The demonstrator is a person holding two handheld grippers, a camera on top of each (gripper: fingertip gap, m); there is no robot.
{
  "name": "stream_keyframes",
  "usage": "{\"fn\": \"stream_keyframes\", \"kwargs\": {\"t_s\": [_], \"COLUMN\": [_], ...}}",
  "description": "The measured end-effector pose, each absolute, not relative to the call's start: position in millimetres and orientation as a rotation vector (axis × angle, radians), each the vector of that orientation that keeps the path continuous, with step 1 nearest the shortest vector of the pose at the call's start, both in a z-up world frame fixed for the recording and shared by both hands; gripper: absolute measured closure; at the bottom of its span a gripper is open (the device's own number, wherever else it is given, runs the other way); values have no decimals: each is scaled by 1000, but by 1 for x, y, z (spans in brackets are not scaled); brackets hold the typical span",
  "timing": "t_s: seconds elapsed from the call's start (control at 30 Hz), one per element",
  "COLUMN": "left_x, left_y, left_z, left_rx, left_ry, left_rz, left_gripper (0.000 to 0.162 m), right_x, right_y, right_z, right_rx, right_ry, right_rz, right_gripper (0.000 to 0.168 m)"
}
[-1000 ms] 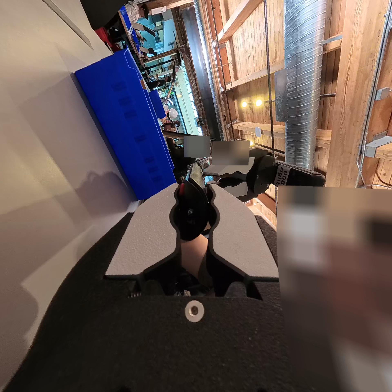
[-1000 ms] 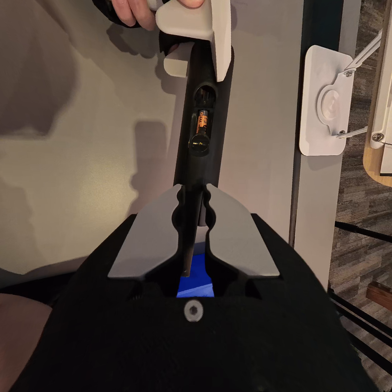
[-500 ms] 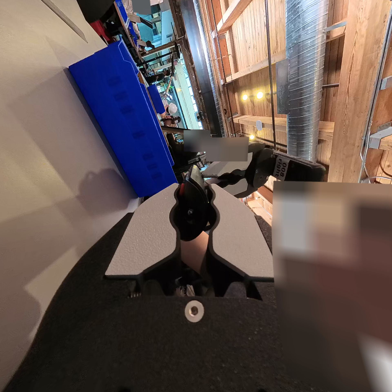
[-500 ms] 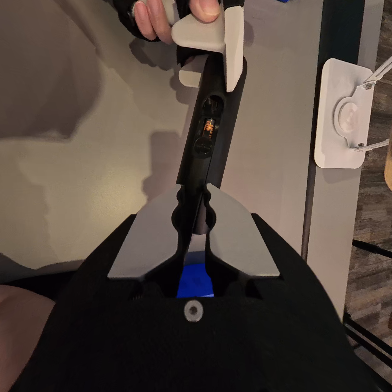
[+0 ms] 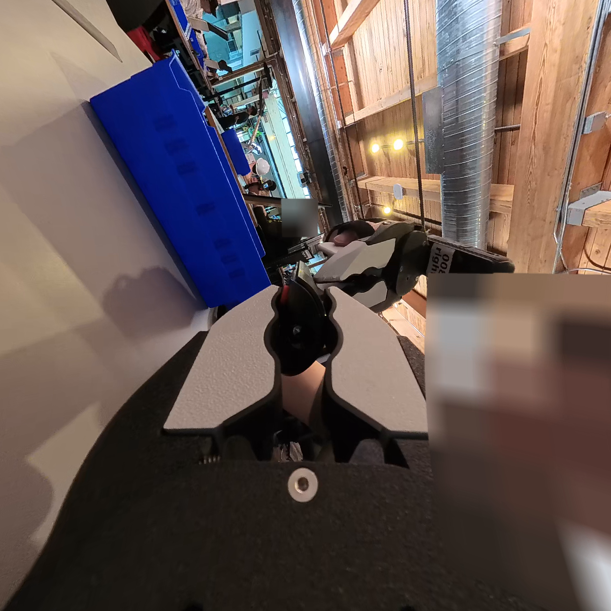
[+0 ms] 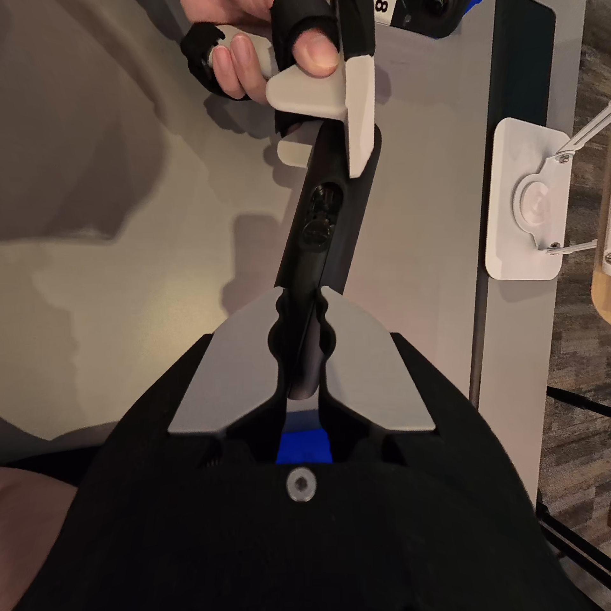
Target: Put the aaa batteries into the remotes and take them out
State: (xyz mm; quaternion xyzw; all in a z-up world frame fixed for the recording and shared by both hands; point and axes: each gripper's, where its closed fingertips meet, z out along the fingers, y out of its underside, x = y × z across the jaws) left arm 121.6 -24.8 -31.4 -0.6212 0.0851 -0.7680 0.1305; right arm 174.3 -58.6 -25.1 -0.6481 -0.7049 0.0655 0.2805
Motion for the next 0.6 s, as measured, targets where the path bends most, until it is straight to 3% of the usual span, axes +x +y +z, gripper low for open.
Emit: {"fn": "stream_keyframes", "kwargs": {"t_s": [0.6], "left_x": [122], "left_y": [-24], "left_z": [-32], "left_rx": [-1803], "left_ry": [236], "left_rz": [-2234], "left_gripper": [140], "right_x": [154], "right_y": [-51], "right_z": [-26], "right_rx": [-1670], "right_ry": [-1873], "right_rz": [135], "right_gripper": [154]}}
